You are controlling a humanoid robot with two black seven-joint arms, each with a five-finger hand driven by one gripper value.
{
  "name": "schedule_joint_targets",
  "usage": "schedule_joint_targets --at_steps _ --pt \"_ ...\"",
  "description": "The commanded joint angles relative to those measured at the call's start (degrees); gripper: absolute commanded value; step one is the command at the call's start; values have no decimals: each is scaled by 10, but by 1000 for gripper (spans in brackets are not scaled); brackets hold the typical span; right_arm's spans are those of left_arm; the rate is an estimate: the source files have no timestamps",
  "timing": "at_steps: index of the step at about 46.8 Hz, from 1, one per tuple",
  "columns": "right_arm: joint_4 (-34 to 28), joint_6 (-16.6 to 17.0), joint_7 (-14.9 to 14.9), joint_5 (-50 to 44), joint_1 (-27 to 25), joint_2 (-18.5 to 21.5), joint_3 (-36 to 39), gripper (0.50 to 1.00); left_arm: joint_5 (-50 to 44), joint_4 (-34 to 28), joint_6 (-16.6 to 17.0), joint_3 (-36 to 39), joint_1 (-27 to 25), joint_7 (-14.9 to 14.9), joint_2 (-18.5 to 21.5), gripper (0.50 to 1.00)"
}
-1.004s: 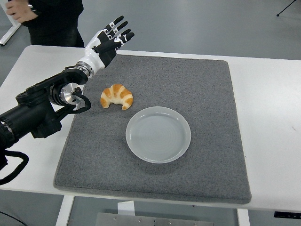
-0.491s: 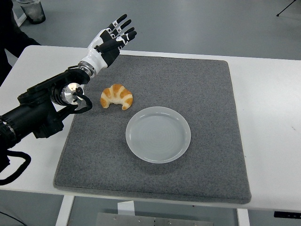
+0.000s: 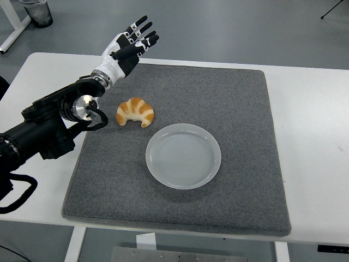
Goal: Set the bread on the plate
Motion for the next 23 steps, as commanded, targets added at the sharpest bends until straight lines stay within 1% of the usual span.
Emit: schedule_joint_targets --at_steps 1,5,14,19,21,23 --pt "0 0 0 0 0 0 0 952 -1 -1 14 0 0 -1 1 990" --pt "0 0 0 0 0 0 0 954 -1 -1 22 0 1 -1 1 990" --pt "0 0 0 0 0 0 0 952 5 -16 18 1 -2 0 7 988" --pt "0 0 0 1 0 0 0 952 5 -31 24 9 -21 2 11 986" --pt "0 0 0 1 0 0 0 952 5 -36 30 11 -30 8 15 986" --pt "0 0 0 1 0 0 0 952 6 -38 42 16 -40 23 21 984"
